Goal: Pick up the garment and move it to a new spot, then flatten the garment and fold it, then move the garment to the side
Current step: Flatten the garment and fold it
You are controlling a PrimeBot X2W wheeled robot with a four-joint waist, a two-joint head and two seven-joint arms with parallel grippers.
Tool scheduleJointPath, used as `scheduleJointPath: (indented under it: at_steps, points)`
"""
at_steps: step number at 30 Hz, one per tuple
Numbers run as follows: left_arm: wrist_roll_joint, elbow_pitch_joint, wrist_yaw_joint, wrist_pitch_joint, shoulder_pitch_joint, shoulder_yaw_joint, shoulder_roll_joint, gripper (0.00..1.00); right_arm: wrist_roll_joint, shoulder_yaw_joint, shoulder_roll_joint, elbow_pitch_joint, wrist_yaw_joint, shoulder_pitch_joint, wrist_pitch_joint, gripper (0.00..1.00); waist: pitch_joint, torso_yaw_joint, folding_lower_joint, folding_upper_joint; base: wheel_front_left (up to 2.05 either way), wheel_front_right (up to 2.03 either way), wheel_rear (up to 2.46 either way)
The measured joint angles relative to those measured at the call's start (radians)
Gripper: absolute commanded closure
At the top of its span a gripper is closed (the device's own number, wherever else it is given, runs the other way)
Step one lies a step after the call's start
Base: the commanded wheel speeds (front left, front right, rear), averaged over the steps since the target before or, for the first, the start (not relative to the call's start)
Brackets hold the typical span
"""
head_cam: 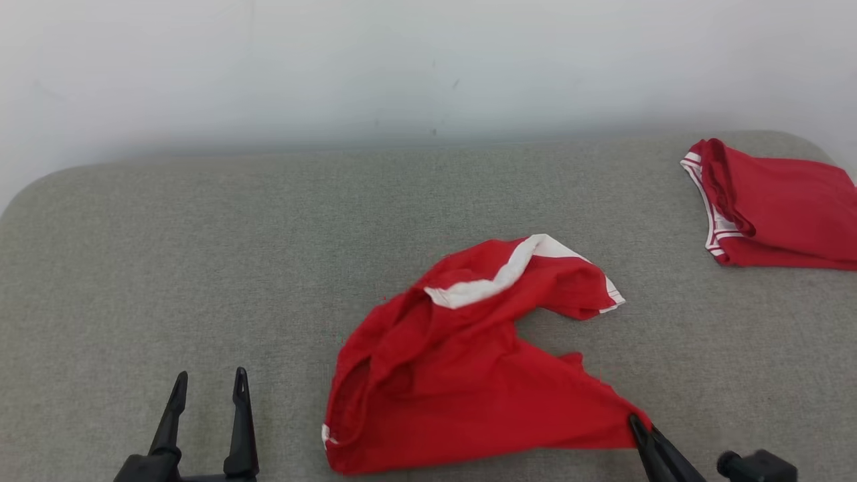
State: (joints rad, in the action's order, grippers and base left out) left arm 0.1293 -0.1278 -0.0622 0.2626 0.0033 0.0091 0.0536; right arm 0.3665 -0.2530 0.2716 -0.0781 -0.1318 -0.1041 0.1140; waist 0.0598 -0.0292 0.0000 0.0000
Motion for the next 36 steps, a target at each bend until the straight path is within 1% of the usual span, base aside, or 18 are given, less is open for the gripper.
scheduleJointPath:
  at_steps: [4, 6, 9, 12, 16, 19, 20, 24, 31, 32, 36]
  points:
    - [0.000, -0.007, -0.009, 0.000, -0.001, 0.009, -0.001, 0.00, -0.019, 0.051, -0.020, 0.139, 0.000, -0.096, -0.072, 1.00, 0.000, -0.006, 0.0000, 0.0000, 0.00, 0.00, 0.00]
    - [0.000, -0.008, -0.009, 0.000, -0.002, 0.013, -0.001, 0.00, -0.024, 0.073, -0.028, 0.185, 0.000, -0.125, -0.100, 1.00, -0.001, -0.007, 0.0000, 0.0000, 0.00, 0.00, 0.00]
    - [0.001, -0.012, -0.009, 0.000, -0.002, 0.012, -0.001, 0.00, -0.031, 0.099, -0.026, 0.204, 0.000, -0.142, -0.124, 1.00, -0.003, -0.003, 0.0000, 0.0000, 0.00, 0.00, 0.00]
    - [0.002, -0.020, -0.013, 0.000, -0.002, 0.005, -0.002, 0.00, -0.034, 0.102, -0.024, 0.185, 0.000, -0.131, -0.127, 1.00, -0.006, 0.004, 0.0000, -0.0001, 0.00, 0.00, 0.00]
    - [0.003, -0.030, -0.017, 0.000, -0.005, -0.010, -0.002, 0.00, -0.031, 0.092, -0.006, 0.100, 0.000, -0.084, -0.100, 1.00, -0.011, 0.023, 0.0000, 0.0000, 0.00, 0.00, 0.00]
    - [0.005, -0.030, -0.017, 0.000, -0.004, -0.018, -0.002, 0.00, -0.022, 0.066, 0.008, 0.035, 0.000, -0.035, -0.076, 1.00, -0.013, 0.041, 0.0000, 0.0000, 0.00, 0.00, 0.00]
    - [0.007, -0.028, -0.013, 0.000, -0.003, -0.030, -0.002, 0.00, -0.021, 0.045, 0.022, -0.010, 0.000, 0.011, -0.067, 1.00, -0.014, 0.054, 0.0000, 0.0000, 0.00, 0.00, 0.00]
    - [0.013, -0.042, -0.018, 0.000, -0.006, -0.029, -0.002, 0.00, -0.007, 0.021, 0.044, -0.117, 0.000, 0.117, -0.040, 1.00, -0.010, 0.078, 0.0000, 0.0000, 0.00, 0.00, 0.00]
    - [0.018, -0.050, -0.021, 0.000, -0.023, -0.056, -0.002, 0.00, 0.012, -0.018, 0.054, -0.351, 0.000, 0.296, 0.013, 1.00, -0.002, 0.123, 0.0000, 0.0000, 0.00, 0.00, 0.00]
    - [0.018, -0.050, -0.021, 0.000, -0.023, -0.056, -0.002, 0.00, 0.012, -0.018, 0.054, -0.351, 0.000, 0.296, 0.013, 1.00, -0.002, 0.123, 0.0000, 0.0000, 0.00, 0.00, 0.00]
    - [0.022, -0.058, -0.021, 0.000, -0.027, -0.058, -0.002, 0.00, 0.031, -0.037, 0.050, -0.497, 0.000, 0.376, 0.032, 1.00, 0.002, 0.142, 0.0000, 0.0000, 0.00, 0.00, 0.00]
